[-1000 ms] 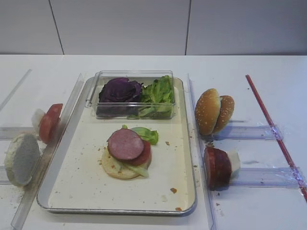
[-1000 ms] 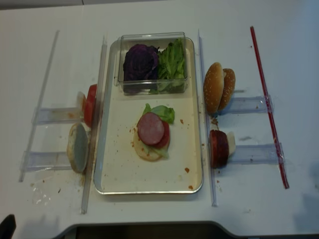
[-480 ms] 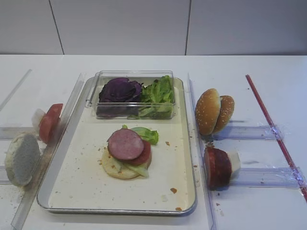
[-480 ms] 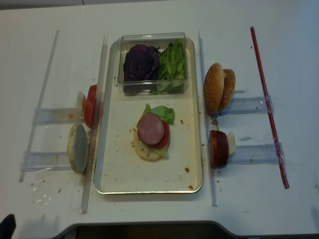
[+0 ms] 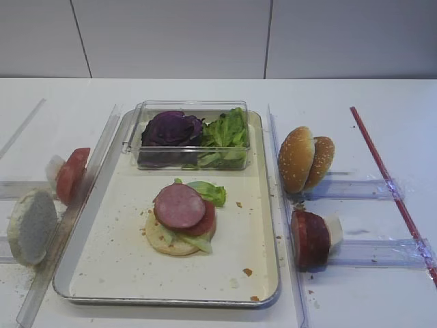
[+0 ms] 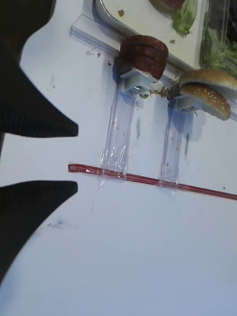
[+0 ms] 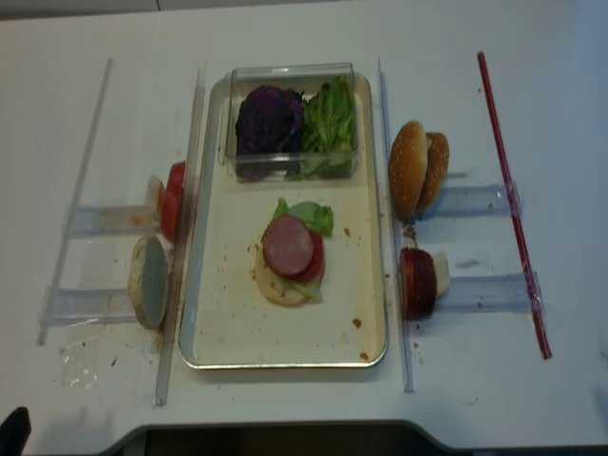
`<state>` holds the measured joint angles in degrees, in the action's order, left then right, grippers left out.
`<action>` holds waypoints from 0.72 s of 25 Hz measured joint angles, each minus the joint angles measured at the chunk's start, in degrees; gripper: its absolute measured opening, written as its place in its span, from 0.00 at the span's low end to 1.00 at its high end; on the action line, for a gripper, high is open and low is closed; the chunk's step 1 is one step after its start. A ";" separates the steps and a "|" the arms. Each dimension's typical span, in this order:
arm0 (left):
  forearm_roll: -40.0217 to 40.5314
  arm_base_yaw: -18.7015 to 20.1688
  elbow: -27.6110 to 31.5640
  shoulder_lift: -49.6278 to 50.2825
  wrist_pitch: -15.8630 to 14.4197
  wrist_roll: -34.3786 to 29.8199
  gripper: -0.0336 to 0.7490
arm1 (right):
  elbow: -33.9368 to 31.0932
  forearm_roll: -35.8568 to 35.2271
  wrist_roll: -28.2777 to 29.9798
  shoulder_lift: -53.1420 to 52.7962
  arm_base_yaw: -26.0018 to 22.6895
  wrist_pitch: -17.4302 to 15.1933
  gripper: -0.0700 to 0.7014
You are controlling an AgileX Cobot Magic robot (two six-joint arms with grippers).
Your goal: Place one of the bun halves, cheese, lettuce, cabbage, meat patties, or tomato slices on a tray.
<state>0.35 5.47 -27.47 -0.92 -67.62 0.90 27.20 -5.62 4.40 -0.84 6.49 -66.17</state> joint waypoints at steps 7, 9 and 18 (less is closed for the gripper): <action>0.00 0.00 0.00 0.00 0.00 0.00 0.33 | -0.44 -0.25 0.44 0.00 0.00 0.42 0.41; 0.00 0.00 0.00 0.00 0.00 0.00 0.33 | -0.44 -0.34 0.51 0.00 0.00 0.42 0.41; 0.00 0.00 0.00 0.00 0.00 0.00 0.33 | -0.44 -0.34 0.51 0.00 0.00 0.42 0.39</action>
<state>0.35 5.47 -27.47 -0.92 -67.62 0.90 26.76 -5.96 4.91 -0.84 6.49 -65.74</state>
